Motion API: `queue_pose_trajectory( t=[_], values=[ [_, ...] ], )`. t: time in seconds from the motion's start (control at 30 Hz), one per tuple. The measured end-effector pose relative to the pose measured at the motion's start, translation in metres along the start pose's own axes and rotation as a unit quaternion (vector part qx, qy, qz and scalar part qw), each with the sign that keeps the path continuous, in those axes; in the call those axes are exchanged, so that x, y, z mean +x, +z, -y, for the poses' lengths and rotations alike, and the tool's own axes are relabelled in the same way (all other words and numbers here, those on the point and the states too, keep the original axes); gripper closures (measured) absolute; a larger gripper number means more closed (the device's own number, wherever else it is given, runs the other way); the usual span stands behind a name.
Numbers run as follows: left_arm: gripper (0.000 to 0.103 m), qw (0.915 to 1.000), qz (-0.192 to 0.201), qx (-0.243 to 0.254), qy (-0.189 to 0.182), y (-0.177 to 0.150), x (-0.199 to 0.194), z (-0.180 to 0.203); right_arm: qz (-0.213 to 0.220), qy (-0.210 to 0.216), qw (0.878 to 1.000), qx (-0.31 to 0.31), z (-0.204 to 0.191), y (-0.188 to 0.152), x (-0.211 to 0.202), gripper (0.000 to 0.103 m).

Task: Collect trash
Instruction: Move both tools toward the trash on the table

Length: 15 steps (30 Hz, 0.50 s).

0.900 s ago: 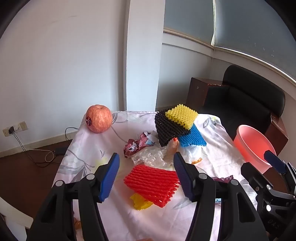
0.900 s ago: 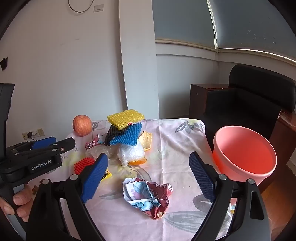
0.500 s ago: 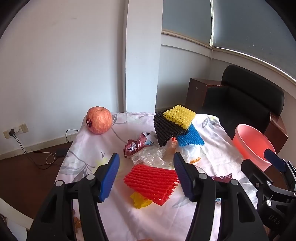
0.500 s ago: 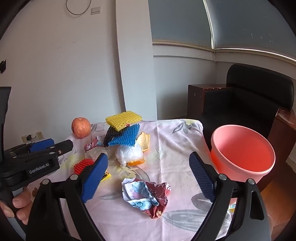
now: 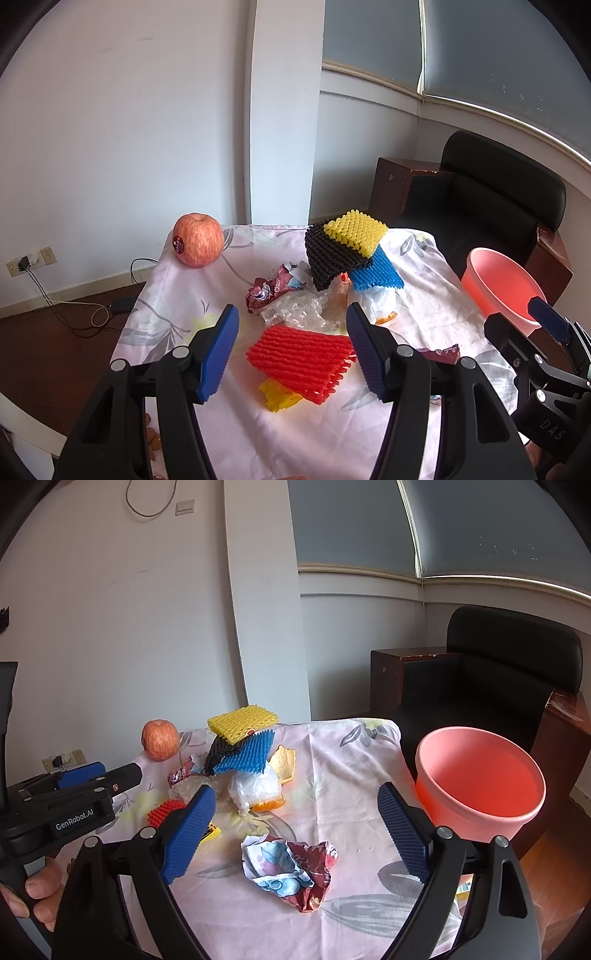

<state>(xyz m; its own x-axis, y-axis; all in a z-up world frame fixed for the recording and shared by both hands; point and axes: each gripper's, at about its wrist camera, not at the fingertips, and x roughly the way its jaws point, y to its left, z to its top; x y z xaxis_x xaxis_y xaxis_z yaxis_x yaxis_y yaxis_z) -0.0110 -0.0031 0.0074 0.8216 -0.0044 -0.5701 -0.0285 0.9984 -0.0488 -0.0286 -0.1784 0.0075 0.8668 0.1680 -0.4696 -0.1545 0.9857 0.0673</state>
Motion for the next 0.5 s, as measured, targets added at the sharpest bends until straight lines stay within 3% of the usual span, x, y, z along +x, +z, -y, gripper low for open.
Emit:
queue_pose_trajectory(
  t=[0.5],
  values=[
    [0.043, 1.0000, 0.002, 0.001, 0.000, -0.0029, -0.0032, 0.0020, 0.001, 0.000, 1.000, 0.003, 0.0012, -0.0004, -0.0018, 0.013]
  ],
)
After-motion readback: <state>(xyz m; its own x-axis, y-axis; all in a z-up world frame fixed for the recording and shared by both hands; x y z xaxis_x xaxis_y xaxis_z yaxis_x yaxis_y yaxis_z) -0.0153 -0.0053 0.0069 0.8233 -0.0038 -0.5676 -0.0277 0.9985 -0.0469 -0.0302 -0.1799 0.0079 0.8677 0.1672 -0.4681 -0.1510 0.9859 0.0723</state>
